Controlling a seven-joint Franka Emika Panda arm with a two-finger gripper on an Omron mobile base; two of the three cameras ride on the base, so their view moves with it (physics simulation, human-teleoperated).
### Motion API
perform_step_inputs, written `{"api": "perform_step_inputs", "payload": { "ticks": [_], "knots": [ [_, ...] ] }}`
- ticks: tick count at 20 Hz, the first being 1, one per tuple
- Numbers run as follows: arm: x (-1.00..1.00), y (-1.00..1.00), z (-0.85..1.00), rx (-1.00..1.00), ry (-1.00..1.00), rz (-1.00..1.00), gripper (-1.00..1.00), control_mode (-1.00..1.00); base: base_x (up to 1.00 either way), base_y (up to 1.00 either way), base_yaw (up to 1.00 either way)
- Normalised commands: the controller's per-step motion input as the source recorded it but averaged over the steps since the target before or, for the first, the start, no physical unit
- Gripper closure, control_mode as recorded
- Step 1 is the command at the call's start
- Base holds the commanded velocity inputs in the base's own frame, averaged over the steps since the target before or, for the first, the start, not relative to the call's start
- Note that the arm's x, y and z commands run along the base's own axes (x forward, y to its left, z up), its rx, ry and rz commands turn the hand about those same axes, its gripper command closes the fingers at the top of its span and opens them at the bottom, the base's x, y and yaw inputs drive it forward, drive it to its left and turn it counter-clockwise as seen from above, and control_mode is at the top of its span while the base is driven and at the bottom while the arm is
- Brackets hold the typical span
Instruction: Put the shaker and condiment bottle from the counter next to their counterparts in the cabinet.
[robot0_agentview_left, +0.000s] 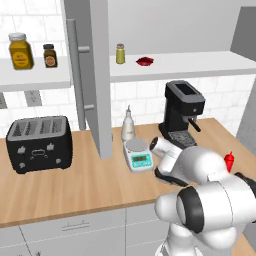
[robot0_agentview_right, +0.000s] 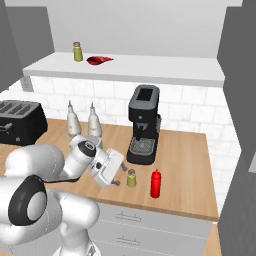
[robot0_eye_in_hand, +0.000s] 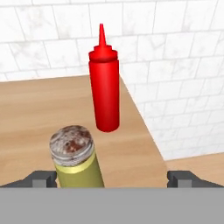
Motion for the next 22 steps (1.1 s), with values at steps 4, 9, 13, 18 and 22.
{"api": "perform_step_inputs", "payload": {
  "ticks": [4, 9, 13, 18, 22],
  "knots": [
    [0.17, -0.07, -0.24, 0.00, 0.00, 0.00, -1.00, -1.00, 0.00, 0.00, 0.00],
    [0.27, 0.00, -0.15, 0.00, 0.00, 0.00, -1.00, -1.00, 0.00, 0.00, 0.00],
    [0.24, -0.07, -0.14, 0.00, 0.00, 0.00, -1.00, -1.00, 0.00, 0.00, 0.00],
    [0.06, -0.20, -0.21, 0.00, 0.00, 0.00, -1.00, -1.00, 0.00, 0.00, 0.00],
    [0.00, -0.23, -0.26, 0.00, 0.00, 0.00, 1.00, -1.00, 0.00, 0.00, 0.00]
  ]
}}
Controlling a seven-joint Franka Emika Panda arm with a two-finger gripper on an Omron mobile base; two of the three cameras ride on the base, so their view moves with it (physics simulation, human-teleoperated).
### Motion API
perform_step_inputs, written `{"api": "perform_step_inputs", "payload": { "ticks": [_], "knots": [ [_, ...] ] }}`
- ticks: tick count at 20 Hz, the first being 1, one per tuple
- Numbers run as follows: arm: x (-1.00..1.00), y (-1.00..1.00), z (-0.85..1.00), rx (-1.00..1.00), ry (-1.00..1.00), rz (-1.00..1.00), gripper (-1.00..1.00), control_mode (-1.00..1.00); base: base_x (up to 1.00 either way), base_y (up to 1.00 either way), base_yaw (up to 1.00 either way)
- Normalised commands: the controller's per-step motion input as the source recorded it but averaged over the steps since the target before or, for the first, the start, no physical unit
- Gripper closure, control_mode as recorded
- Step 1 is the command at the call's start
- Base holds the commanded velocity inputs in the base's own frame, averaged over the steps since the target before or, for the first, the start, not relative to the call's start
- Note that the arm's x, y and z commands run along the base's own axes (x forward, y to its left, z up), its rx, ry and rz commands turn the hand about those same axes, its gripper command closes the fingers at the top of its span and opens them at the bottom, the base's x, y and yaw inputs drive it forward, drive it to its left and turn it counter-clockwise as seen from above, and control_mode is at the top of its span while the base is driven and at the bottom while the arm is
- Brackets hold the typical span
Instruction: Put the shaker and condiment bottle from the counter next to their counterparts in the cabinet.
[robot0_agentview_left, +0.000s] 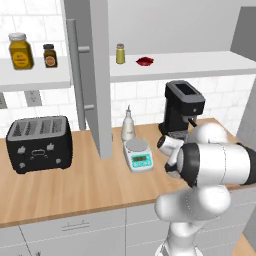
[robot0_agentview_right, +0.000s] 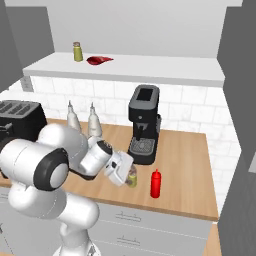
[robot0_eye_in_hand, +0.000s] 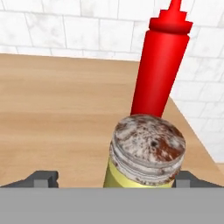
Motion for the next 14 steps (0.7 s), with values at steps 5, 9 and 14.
{"api": "perform_step_inputs", "payload": {
  "ticks": [5, 9, 14],
  "knots": [
    [0.00, -0.01, -0.16, 0.00, 0.02, -0.01, 1.00, -1.00, 0.00, 0.00, 0.00],
    [-0.68, -0.04, 0.22, 0.01, -0.04, 0.16, 1.00, -1.00, 0.00, 0.00, 0.00],
    [-0.92, 0.04, 0.52, -0.02, -0.14, 0.30, 1.00, -1.00, 0.00, 0.00, 0.00]
  ]
}}
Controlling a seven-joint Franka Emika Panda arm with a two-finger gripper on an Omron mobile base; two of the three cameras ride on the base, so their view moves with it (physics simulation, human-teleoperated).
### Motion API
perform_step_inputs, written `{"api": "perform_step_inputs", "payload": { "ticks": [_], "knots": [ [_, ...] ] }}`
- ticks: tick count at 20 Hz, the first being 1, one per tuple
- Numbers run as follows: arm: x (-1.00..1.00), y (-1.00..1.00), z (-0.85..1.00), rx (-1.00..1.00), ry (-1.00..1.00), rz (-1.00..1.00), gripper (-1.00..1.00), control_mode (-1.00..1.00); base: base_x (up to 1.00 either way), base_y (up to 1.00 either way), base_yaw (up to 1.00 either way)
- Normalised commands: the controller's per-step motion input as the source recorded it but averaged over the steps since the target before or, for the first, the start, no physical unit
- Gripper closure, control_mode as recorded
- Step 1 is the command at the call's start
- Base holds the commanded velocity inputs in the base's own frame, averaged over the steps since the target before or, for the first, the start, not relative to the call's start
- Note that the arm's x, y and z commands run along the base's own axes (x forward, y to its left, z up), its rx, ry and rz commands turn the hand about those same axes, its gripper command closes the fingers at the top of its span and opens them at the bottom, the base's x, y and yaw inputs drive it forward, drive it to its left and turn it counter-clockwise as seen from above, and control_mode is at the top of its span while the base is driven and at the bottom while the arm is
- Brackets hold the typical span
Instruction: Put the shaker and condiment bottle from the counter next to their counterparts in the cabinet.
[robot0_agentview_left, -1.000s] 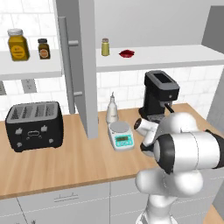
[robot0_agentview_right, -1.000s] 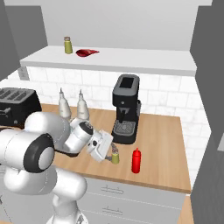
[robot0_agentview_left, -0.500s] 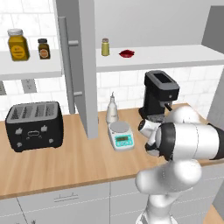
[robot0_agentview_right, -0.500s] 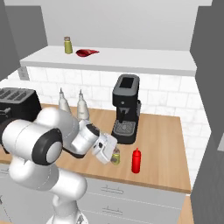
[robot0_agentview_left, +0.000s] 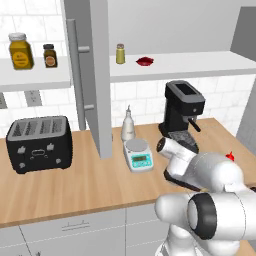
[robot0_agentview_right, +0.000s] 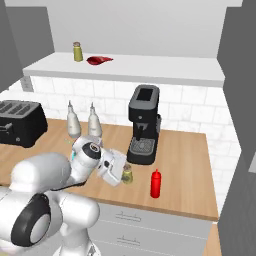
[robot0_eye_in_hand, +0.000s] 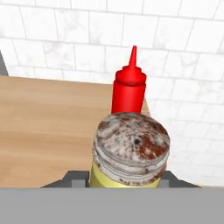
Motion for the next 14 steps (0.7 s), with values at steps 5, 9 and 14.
{"api": "perform_step_inputs", "payload": {
  "ticks": [5, 9, 14],
  "knots": [
    [-0.44, 0.22, 0.56, -0.01, -0.01, 0.34, 1.00, -1.00, 0.00, 0.00, 0.00],
    [-0.03, 0.46, 0.53, 0.00, 0.03, 0.38, 1.00, -1.00, 0.00, 0.00, 0.00],
    [-0.01, 0.42, 0.66, 0.00, 0.00, 0.39, 1.00, -1.00, 0.00, 0.00, 0.00]
  ]
}}
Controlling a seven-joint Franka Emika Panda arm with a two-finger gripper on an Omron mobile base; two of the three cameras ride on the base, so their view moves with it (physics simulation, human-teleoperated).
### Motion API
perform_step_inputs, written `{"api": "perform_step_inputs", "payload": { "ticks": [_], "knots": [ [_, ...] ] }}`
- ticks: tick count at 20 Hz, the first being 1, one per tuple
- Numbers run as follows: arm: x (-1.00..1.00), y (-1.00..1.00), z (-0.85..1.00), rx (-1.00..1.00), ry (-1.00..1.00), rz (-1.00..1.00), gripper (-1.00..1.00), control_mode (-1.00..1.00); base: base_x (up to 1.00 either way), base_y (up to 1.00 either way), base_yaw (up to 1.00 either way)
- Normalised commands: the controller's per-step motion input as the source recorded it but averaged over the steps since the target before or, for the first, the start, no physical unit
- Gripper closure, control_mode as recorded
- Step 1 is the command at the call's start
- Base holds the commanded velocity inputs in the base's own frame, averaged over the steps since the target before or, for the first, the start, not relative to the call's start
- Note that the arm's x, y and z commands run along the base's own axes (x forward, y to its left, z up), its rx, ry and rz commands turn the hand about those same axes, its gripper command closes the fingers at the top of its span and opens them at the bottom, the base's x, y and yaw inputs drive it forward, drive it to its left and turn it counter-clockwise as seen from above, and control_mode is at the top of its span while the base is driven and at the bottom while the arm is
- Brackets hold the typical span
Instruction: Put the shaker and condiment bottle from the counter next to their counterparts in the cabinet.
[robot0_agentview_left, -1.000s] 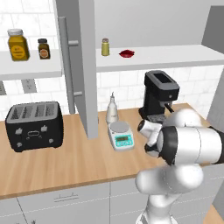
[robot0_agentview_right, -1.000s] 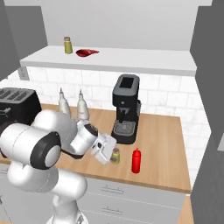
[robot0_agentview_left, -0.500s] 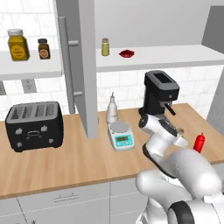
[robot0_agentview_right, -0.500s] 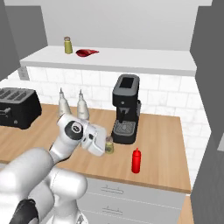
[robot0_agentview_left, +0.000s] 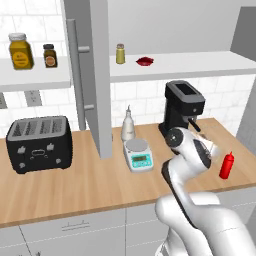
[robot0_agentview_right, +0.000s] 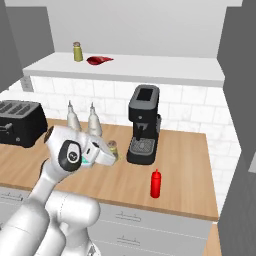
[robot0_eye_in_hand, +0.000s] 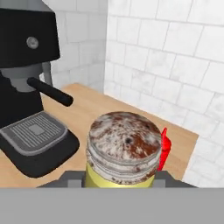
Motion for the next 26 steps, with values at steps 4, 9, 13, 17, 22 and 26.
{"api": "perform_step_inputs", "payload": {
  "ticks": [4, 9, 13, 17, 22, 26],
  "knots": [
    [-0.05, 0.16, 0.90, 0.00, -0.02, 0.37, 1.00, -1.00, 0.00, 0.00, 0.00],
    [-0.06, 0.21, 0.90, 0.03, 0.00, 0.38, 1.00, -1.00, 0.00, 0.00, 0.00],
    [-0.10, 0.38, 0.93, 0.00, 0.00, 0.39, 1.00, -1.00, 0.00, 0.00, 0.00],
    [-0.19, 0.41, 0.97, 0.00, 0.00, 0.37, 1.00, -1.00, 0.00, 0.00, 0.00],
    [-0.21, 0.38, 0.96, 0.00, 0.00, 0.34, 1.00, -1.00, 0.00, 0.00, 0.00],
    [-0.16, 0.41, 0.90, 0.00, 0.00, 0.31, 1.00, -1.00, 0.00, 0.00, 0.00]
  ]
}}
